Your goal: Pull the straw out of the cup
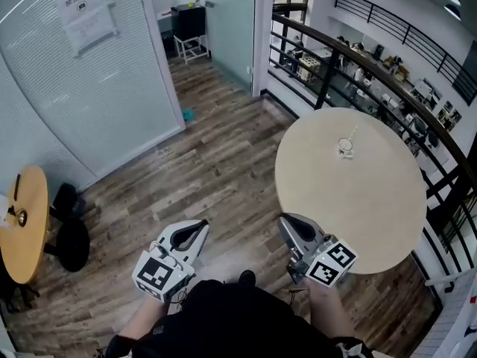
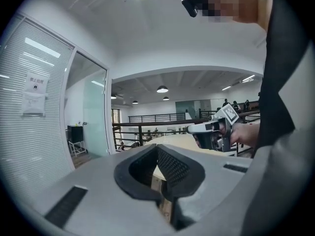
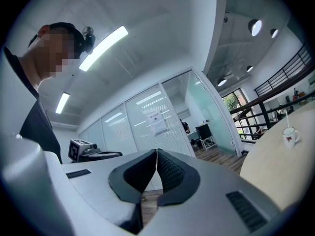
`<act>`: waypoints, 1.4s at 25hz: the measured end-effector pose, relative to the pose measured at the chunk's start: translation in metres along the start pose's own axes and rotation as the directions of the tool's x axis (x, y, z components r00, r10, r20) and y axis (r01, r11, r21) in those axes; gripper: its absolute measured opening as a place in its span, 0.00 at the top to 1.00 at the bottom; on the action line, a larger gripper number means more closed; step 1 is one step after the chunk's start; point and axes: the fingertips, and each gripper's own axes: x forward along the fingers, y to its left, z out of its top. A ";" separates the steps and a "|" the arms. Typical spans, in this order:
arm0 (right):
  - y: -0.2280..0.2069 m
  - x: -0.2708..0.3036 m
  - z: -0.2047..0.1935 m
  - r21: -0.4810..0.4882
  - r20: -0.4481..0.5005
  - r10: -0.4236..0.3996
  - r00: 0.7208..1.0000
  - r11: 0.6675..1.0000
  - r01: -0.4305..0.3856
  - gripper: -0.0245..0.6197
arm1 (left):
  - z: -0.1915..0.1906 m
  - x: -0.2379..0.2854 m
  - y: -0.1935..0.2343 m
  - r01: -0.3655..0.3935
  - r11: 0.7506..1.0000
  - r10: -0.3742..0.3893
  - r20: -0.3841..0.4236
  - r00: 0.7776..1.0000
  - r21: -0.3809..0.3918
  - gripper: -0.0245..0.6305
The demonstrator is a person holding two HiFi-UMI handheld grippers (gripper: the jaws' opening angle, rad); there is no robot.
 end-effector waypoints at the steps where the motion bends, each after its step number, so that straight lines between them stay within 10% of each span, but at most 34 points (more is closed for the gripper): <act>1: -0.008 0.004 -0.001 0.012 -0.005 -0.010 1.000 1.000 0.010 0.93 | -0.002 0.008 0.004 0.008 1.000 -0.008 -0.007 1.000 -0.006 0.95; 13: -0.080 0.027 0.018 0.023 0.032 -0.209 0.977 0.978 0.208 0.93 | 0.004 0.112 0.053 0.219 0.976 -0.219 0.015 0.976 0.020 0.95; 26: -0.152 0.141 0.061 0.017 0.154 -0.397 0.905 0.916 0.400 0.93 | 0.035 0.221 0.181 0.445 0.888 -0.451 0.037 0.892 0.112 0.95; 35: -0.180 0.143 0.058 0.059 0.163 -0.529 0.832 0.848 0.528 0.93 | 0.020 0.275 0.185 0.600 0.795 -0.603 0.007 0.798 0.087 0.95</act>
